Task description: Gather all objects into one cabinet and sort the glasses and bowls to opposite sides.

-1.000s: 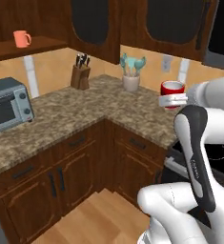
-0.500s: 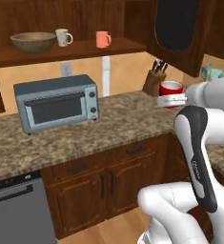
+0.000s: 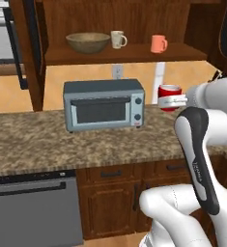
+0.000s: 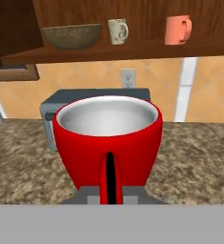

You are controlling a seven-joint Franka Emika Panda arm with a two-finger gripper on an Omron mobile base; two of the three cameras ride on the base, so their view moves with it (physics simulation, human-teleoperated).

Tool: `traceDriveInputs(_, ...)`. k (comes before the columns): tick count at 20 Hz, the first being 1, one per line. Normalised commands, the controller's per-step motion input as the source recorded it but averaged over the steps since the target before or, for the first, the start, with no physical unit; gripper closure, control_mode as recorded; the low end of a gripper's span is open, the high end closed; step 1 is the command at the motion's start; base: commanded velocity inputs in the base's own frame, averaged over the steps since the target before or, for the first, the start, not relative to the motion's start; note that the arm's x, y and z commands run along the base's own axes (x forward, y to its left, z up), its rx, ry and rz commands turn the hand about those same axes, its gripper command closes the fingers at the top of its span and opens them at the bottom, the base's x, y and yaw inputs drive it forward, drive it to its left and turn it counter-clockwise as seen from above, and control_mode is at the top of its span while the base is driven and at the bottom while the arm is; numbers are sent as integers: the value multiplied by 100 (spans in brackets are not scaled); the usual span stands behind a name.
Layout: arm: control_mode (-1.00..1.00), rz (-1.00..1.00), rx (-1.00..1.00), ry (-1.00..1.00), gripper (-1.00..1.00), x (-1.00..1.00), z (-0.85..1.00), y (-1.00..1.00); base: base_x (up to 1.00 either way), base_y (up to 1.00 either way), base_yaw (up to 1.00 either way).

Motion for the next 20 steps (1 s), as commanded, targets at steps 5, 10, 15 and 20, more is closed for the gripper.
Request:
traceDriveInputs(5, 100, 0, 0, 0, 100, 0, 0, 0, 43, -22, -3)
traceDriveInputs(10, 100, 0, 0, 0, 100, 0, 0, 0, 55, -3, -18)
traceDriveInputs(15, 100, 0, 0, 0, 100, 0, 0, 0, 31, -7, -17)
traceDriveInputs(20, 100, 0, 0, 0, 100, 0, 0, 0, 37, -3, -15)
